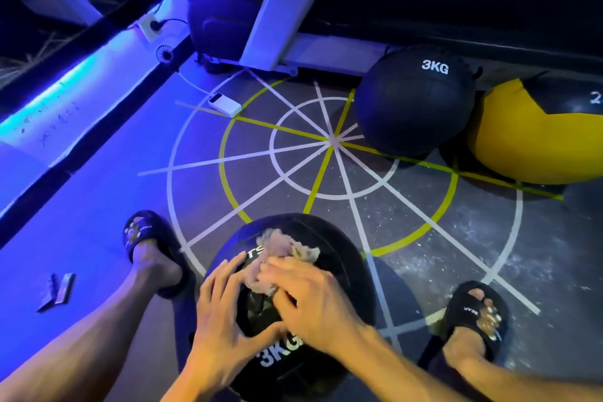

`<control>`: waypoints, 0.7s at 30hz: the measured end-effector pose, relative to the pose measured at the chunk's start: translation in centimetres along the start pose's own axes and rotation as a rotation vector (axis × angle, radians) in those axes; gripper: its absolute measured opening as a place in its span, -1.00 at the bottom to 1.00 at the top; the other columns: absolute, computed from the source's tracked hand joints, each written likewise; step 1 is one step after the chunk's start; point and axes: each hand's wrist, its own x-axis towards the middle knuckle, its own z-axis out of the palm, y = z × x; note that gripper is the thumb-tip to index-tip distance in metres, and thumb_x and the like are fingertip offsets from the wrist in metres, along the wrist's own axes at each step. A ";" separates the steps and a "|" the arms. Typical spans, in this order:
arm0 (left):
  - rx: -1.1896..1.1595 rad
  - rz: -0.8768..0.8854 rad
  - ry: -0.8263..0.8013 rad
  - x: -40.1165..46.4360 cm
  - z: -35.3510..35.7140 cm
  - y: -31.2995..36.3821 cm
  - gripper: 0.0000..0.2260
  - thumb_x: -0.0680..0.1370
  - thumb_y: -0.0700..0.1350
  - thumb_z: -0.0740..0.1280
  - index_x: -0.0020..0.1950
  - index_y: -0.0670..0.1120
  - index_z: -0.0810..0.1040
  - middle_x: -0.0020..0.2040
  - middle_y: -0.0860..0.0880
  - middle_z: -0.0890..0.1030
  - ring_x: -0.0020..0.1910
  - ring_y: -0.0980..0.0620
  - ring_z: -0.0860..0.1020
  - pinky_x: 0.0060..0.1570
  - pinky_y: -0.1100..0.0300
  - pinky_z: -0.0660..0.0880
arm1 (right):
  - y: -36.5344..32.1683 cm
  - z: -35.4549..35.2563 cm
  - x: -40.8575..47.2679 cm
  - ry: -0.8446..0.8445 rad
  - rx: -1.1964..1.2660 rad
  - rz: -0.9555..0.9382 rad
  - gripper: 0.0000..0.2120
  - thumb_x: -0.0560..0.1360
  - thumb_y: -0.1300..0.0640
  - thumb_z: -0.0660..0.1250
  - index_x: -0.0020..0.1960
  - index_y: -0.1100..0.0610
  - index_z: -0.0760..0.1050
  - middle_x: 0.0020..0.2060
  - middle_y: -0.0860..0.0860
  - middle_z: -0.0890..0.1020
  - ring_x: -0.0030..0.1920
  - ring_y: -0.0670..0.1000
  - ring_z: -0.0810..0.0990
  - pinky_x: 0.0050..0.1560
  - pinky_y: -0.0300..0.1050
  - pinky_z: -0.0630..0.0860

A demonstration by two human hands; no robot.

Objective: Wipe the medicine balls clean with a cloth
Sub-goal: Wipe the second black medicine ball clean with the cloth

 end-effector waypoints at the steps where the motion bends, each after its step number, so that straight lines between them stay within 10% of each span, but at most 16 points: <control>1: -0.008 0.001 -0.004 -0.1 0.0 0.2 -0.14 0.29 0.52 0.44 0.51 0.25 0.34 0.57 0.29 0.22 0.58 0.08 0.13 0.50 -0.12 0.21 | 0.7 -0.4 0.2 0.019 -0.028 0.025 -0.69 0.53 0.22 0.31 0.19 -0.03 0.66 0.11 -0.07 0.72 0.11 -0.07 0.66 0.19 -0.18 0.55; 6: 0.025 0.021 0.016 -0.9 0.5 0.7 -0.14 0.31 0.53 0.41 0.54 0.24 0.32 0.58 0.27 0.23 0.61 0.07 0.11 0.48 -0.08 0.16 | 8.7 -5.4 1.5 0.139 -0.125 0.555 -0.80 0.62 0.07 0.31 0.13 -0.14 0.67 -0.01 -0.10 0.74 -0.10 0.09 0.66 -0.05 -0.03 0.54; 13: -0.061 0.003 -0.053 -0.5 -0.2 1.2 -0.20 0.37 0.51 0.39 0.55 0.26 0.32 0.58 0.31 0.21 0.61 0.13 0.08 0.54 -0.16 0.17 | 1.7 -3.1 -0.7 0.075 -0.051 0.177 -0.75 0.59 0.10 0.34 0.23 -0.06 0.66 0.17 -0.21 0.66 0.13 -0.15 0.62 0.12 -0.37 0.45; 16: -0.144 -0.051 0.011 -0.2 -1.3 0.5 -0.27 0.41 0.50 0.34 0.51 0.24 0.37 0.54 0.34 0.26 0.57 0.19 0.19 0.52 -0.03 0.25 | 5.9 -4.9 -0.3 0.137 -0.175 0.412 -0.79 0.63 0.07 0.34 0.19 -0.14 0.66 -0.09 -0.03 0.71 -0.19 0.07 0.63 -0.21 -0.14 0.39; 21: -0.167 -0.095 0.043 -0.7 -0.4 0.9 -0.19 0.35 0.56 0.35 0.50 0.17 0.42 0.49 0.37 0.32 0.53 0.21 0.23 0.49 0.07 0.31 | 7.9 -6.5 -1.3 0.110 -0.115 0.659 -0.78 0.66 0.03 0.25 0.12 -0.18 0.66 -0.20 -0.13 0.70 -0.18 -0.02 0.64 -0.12 -0.03 0.55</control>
